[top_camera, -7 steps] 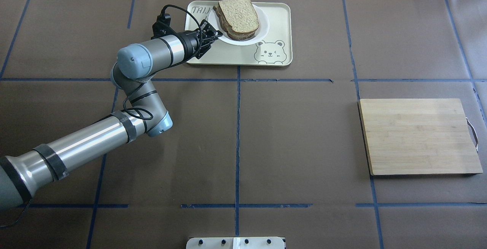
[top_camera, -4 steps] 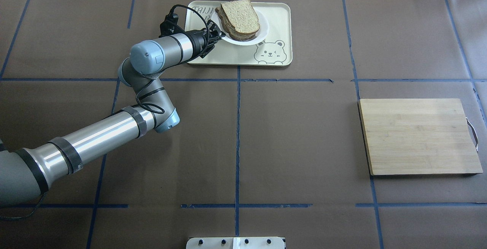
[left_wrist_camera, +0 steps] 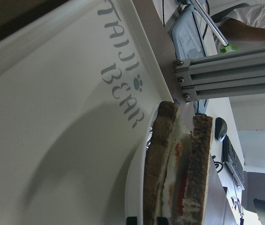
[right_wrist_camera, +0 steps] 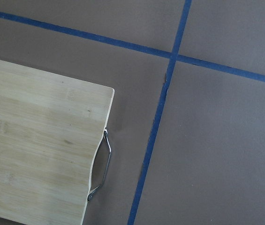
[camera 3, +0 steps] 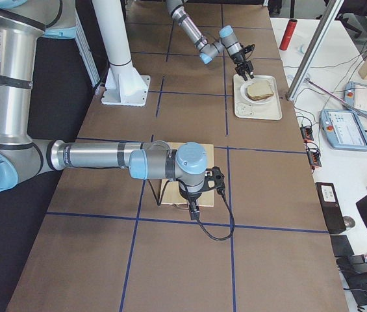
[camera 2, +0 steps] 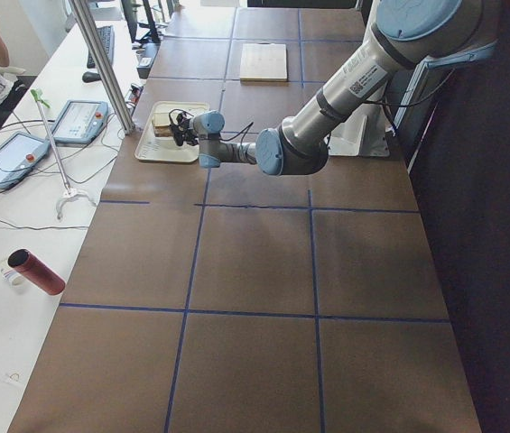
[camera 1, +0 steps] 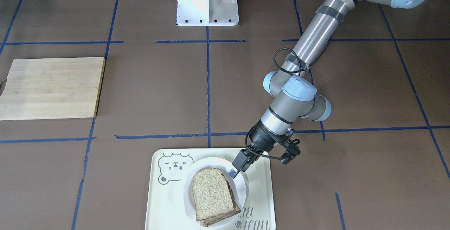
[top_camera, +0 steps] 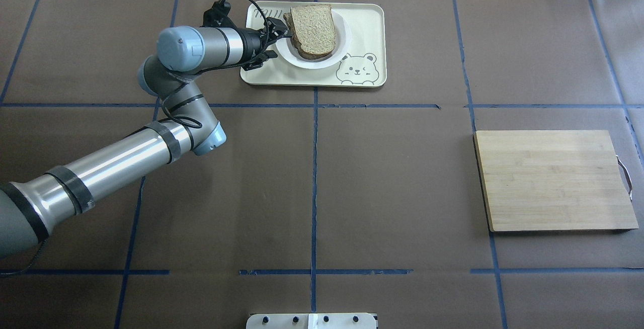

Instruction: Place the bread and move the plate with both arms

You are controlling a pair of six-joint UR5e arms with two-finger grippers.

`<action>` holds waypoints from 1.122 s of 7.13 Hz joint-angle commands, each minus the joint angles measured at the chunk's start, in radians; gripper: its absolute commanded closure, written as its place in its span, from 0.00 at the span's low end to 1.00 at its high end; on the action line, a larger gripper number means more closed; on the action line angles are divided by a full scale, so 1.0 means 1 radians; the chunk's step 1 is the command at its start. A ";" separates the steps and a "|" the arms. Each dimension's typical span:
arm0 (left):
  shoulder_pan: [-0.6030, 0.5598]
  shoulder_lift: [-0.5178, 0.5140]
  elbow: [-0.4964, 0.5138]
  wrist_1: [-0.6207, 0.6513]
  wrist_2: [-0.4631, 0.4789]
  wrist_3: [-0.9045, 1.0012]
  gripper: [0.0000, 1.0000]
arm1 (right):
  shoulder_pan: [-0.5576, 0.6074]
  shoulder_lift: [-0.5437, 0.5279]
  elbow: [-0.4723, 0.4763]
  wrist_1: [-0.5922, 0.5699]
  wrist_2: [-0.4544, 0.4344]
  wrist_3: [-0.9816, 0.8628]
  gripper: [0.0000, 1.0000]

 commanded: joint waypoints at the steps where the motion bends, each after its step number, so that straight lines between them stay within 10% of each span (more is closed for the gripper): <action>1: -0.085 0.127 -0.283 0.312 -0.200 0.182 0.00 | 0.000 0.000 0.001 0.000 0.000 0.001 0.00; 5: -0.203 0.302 -0.767 1.163 -0.267 1.086 0.00 | 0.000 0.000 -0.001 0.000 -0.002 0.002 0.00; 8: -0.404 0.524 -0.915 1.338 -0.337 1.639 0.00 | 0.000 0.000 -0.004 0.002 -0.002 0.002 0.00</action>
